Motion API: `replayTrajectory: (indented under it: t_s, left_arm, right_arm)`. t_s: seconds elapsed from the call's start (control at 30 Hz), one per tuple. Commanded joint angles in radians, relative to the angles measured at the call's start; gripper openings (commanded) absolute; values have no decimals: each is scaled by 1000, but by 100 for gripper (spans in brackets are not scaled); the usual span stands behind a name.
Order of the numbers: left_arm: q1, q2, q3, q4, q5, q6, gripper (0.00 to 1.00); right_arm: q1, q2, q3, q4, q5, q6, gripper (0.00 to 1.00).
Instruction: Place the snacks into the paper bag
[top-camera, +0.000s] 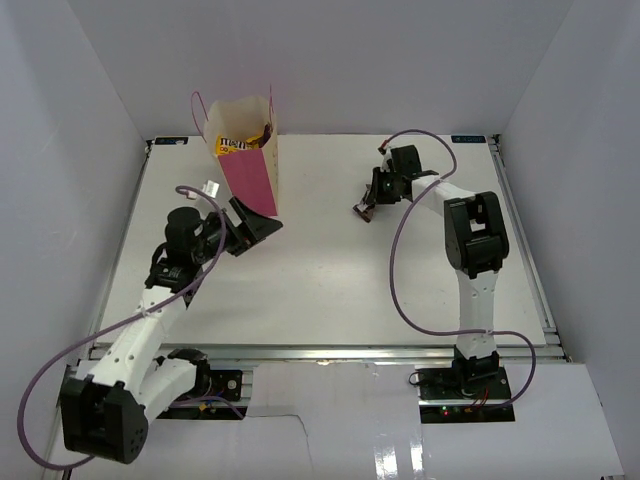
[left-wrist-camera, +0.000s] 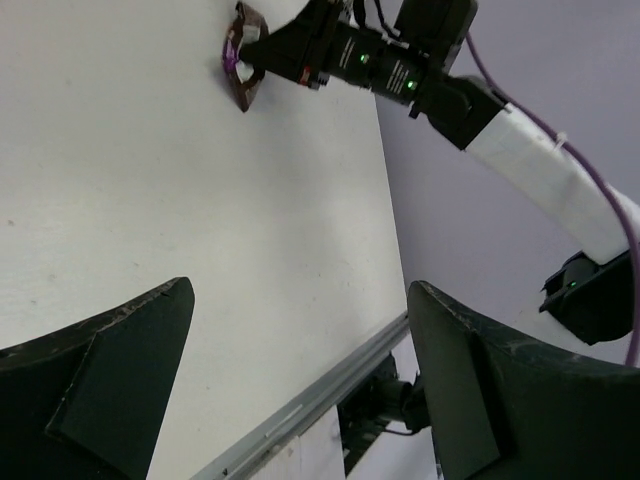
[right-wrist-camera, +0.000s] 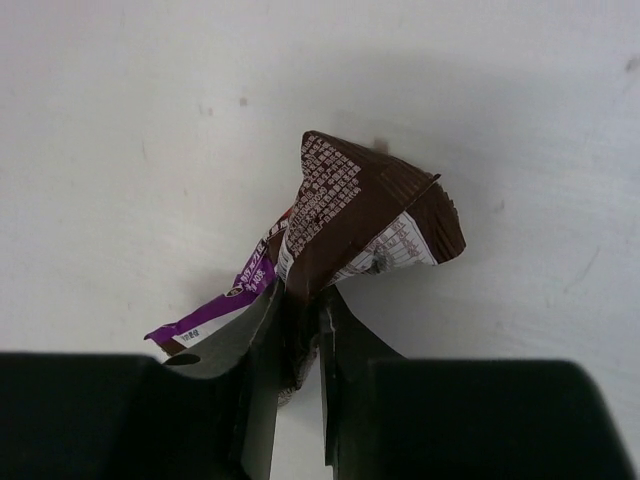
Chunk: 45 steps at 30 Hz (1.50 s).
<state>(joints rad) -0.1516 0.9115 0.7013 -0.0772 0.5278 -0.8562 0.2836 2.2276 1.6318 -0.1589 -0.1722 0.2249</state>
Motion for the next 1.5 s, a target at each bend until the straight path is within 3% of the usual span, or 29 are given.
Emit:
replayTrajectory:
  t_s: [0.0, 0.07, 0.2, 0.23, 0.33, 0.57, 0.87, 1.07, 1.17, 1.2, 1.33, 1.47]
  left_arm:
    - [-145, 90, -45, 153, -44, -55, 98]
    - [-199, 148, -43, 207, -57, -66, 98]
    - [-307, 314, 12, 283, -68, -61, 98]
    - [-319, 378, 24, 298, -62, -63, 98]
    - [-361, 467, 90, 332, -55, -66, 98]
    - [-457, 706, 239, 390, -29, -102, 98]
    - [-520, 796, 300, 395, -25, -135, 93]
    - [-534, 811, 308, 396, -25, -152, 70]
    - [-534, 803, 306, 396, -28, -150, 52]
    - [-534, 797, 303, 398, -29, -147, 43]
    - [-529, 739, 273, 393, -63, -115, 27]
    - [-510, 676, 256, 352, -87, -67, 18]
  right_arm:
    - [-32, -127, -110, -11, -201, -140, 8]
    - [-43, -184, -163, -13, -284, -218, 8]
    - [-60, -333, -314, -114, -638, -502, 8]
    - [-61, -382, -332, -201, -683, -619, 8]
    - [-63, -474, -426, -301, -774, -744, 8]
    - [-47, -637, -561, -360, -826, -834, 9]
    - [-9, -677, -532, -360, -863, -783, 10]
    - [32, -694, -513, -353, -868, -751, 13]
    - [42, -710, -520, -353, -863, -745, 18]
    - [42, -717, -520, -353, -860, -743, 23]
    - [42, -747, -517, -369, -796, -754, 35]
    - [34, -784, -518, -383, -742, -766, 48]
